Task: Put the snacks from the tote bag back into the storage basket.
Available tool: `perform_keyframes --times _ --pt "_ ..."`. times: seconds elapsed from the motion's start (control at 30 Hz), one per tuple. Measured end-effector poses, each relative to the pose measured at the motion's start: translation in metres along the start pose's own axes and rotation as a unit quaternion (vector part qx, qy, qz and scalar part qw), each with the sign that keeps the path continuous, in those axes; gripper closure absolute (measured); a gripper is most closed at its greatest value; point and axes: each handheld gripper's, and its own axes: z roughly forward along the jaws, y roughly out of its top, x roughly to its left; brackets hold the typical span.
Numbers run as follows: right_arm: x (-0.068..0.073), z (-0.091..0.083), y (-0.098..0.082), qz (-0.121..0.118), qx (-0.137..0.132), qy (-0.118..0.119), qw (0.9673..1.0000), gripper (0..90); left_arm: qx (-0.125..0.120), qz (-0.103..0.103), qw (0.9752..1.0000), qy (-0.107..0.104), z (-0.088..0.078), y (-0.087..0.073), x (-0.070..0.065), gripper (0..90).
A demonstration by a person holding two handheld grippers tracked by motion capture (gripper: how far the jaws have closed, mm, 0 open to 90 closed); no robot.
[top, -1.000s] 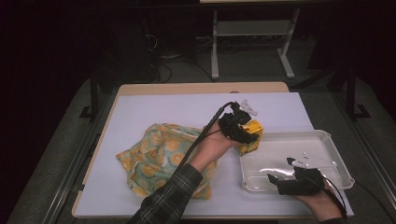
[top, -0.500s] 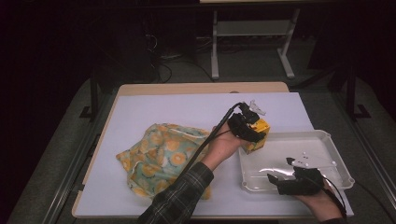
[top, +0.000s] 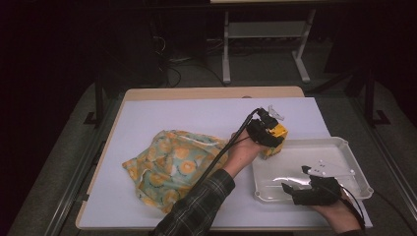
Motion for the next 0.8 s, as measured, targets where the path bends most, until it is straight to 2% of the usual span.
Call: perform_keyframes --times 0.03,0.23,0.43,0.47,0.8 --pt "0.000 0.000 0.000 0.000 0.001 0.000 1.0000 8.2 -0.002 -0.004 1.0000 -0.002 0.002 -0.001 0.001 53.3" --pt "-0.001 0.000 0.000 -0.001 0.000 -0.001 1.0000 8.2 -0.003 0.002 1.0000 0.000 0.008 -0.003 0.000 53.1" --pt "-0.001 0.000 -0.001 0.003 -0.001 0.000 1.0000 8.2 0.010 0.009 0.9999 0.003 0.014 -0.006 -0.002 53.0" --pt "-0.001 0.000 -0.001 0.003 -0.002 0.000 1.0000 8.2 0.016 0.012 0.9998 0.003 0.014 -0.006 -0.002 52.9" --pt "-0.001 0.000 -0.001 0.001 -0.001 0.000 1.0000 8.2 0.021 0.013 0.9997 0.000 0.014 -0.007 -0.003 51.9"
